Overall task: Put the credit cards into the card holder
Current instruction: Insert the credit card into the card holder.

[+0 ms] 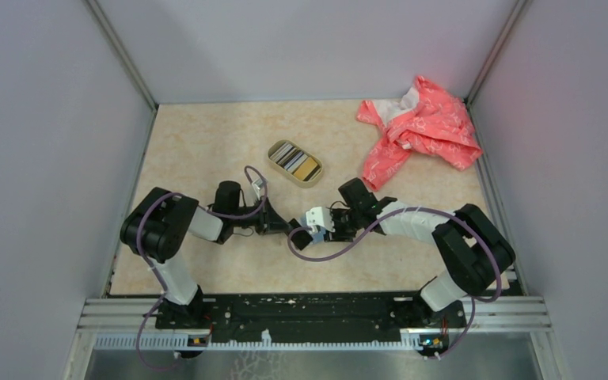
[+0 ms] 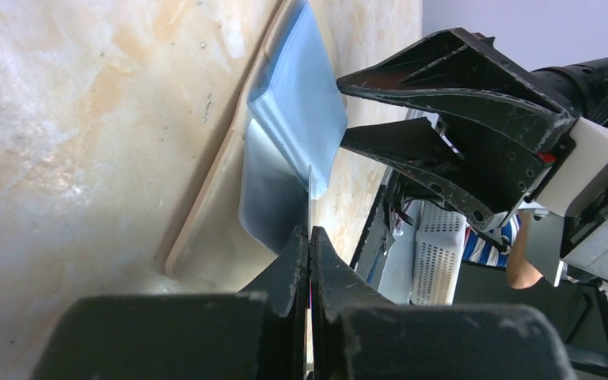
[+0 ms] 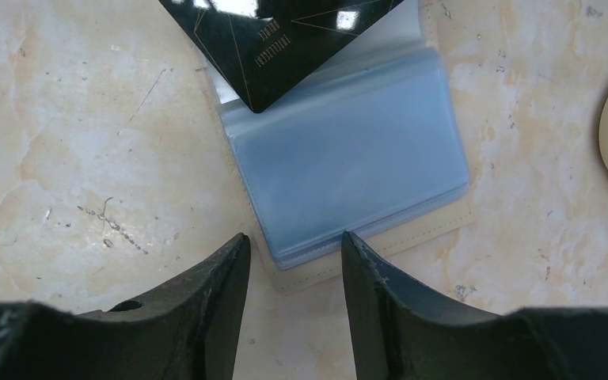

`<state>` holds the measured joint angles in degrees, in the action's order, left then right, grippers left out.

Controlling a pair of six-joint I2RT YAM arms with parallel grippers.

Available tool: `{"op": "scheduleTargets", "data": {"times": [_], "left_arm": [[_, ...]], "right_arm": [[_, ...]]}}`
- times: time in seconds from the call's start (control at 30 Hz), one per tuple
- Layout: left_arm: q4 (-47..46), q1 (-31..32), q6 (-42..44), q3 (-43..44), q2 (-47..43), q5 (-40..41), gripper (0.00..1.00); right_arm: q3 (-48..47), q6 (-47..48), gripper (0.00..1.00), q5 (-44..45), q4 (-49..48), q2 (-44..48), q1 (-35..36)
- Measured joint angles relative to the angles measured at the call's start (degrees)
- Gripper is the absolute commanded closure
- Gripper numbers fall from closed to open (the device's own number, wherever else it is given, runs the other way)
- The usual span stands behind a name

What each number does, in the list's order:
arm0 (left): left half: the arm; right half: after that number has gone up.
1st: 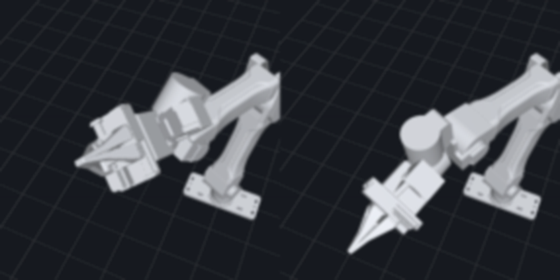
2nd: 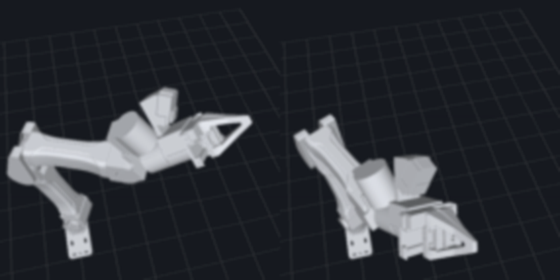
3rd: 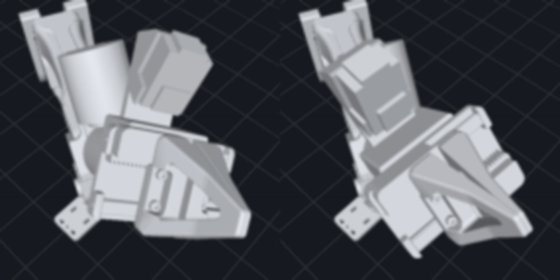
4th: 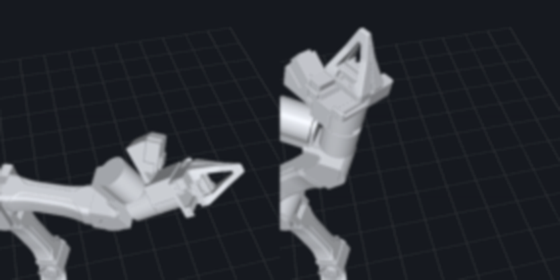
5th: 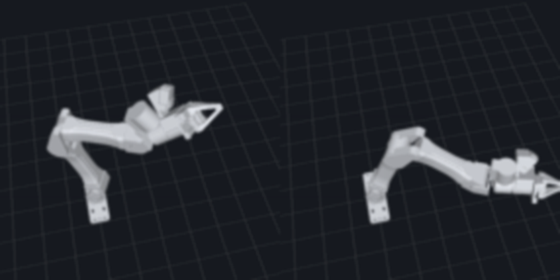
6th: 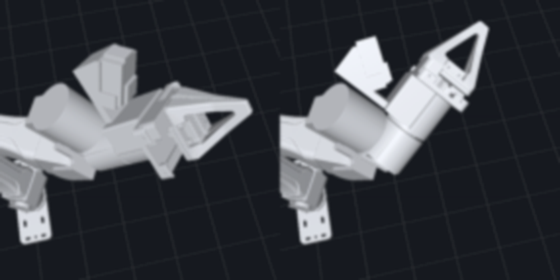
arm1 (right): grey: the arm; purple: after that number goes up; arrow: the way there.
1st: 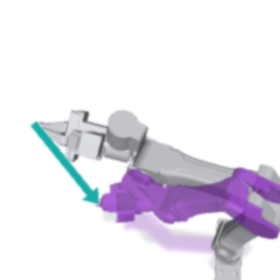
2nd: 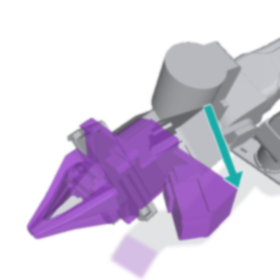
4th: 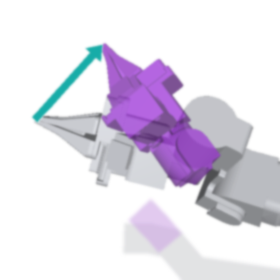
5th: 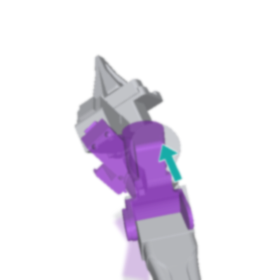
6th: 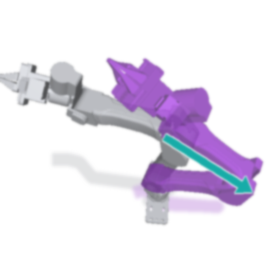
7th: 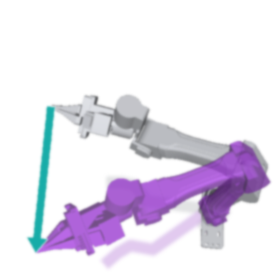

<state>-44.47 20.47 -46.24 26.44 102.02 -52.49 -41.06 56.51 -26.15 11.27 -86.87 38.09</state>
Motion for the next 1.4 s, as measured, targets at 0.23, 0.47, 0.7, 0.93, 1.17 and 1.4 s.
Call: {"op": "scheduleTargets", "data": {"times": [0.23,0.47,0.7,0.93,1.17,1.4], "left_arm": [[2.91,0.0,1.05,0.61,0.87,1.25,1.0],[0.22,0.0,-1.03,0.98,3.72,0.39,1.0],[-3.87,0.0,-3.87,0.72,4.39,-1.2,1.0],[-4.37,-0.07,-4.48,0.72,4.37,-1.75,1.0],[-4.22,-1.68,-4.48,-0.46,2.73,-2.25,1.0],[-4.31,-1.99,-4.57,-0.61,1.9,-2.29,1.0]], "right_arm": [[-0.11,0.0,0.54,0.04,0.2,-0.02,0.04],[-0.31,0.02,0.55,0.24,0.33,-0.22,0.33],[-0.33,0.04,0.55,0.42,0.33,-0.22,0.44],[-0.33,0.09,0.55,0.44,0.33,-0.22,0.52],[-0.68,0.13,0.55,0.44,0.68,-0.48,0.57],[-1.05,0.37,0.55,0.44,0.83,-0.81,0.83]]}}
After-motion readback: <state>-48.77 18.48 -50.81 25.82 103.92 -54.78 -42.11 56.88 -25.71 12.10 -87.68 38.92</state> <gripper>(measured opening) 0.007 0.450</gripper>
